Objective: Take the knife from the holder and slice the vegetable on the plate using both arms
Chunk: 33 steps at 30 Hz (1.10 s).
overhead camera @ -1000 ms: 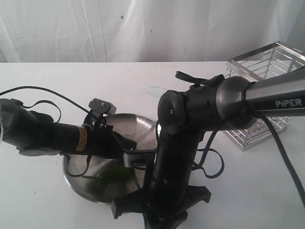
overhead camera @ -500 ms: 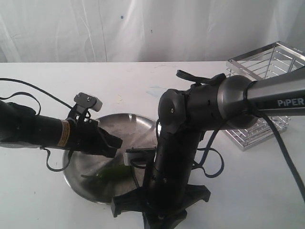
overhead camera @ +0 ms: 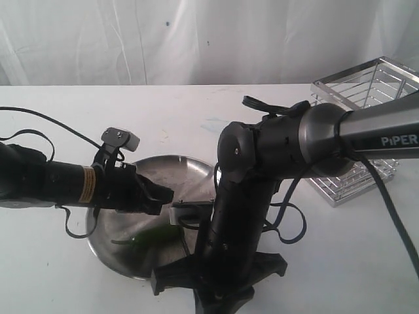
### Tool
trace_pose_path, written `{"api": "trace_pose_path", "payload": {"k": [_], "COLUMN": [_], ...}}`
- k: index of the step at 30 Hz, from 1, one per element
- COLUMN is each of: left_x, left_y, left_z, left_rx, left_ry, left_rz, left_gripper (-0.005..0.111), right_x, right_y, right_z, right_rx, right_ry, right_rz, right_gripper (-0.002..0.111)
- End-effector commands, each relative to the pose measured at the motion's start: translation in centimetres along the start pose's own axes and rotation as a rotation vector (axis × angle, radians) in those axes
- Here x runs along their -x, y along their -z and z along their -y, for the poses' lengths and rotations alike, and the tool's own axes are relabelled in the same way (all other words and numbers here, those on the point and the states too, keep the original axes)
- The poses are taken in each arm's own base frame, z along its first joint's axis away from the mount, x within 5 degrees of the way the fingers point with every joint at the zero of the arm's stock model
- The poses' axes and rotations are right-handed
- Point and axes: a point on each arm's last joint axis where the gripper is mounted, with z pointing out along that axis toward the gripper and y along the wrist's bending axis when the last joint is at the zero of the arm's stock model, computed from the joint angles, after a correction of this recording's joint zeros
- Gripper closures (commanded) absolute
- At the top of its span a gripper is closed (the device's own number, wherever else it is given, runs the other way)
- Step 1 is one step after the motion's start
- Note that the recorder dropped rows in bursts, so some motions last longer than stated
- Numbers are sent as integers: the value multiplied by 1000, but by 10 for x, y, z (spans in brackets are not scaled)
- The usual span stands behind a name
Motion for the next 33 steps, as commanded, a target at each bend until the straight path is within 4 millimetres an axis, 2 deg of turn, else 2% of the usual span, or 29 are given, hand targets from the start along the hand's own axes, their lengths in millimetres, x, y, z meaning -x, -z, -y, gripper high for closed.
{"api": "trace_pose_path", "payload": {"k": [1,7,10,16,24,28,33], "left_x": [-11,-21,-23,-14,3,5,2], "left_y": [-5,-13,-18,-19,-9,-8,-9], "left_z": [-2,-4,3,9,15,18,15], "left_rx": [1,-12,-39,-91,-82,-116,-72], "left_ry": [0,7,-26,12,-12,-12,-20], "left_rz": [-41,-73,-76,16,92,115,76], "left_gripper": [107,107,107,107,107,107,107], "right_x": [-1,0,0,0,0,0,0], "right_y": [3,3,3,3,3,3,3], "right_z": [-1,-1,-1,-1,-1,-1,-1], "right_rx": [12,12,12,12,12,12,12], "right_ry": [11,12,12,14,18,18,18], "right_rz": [15,23,25,25,25,26,28], "right_gripper": [108,108,108,108,108,108,108]}}
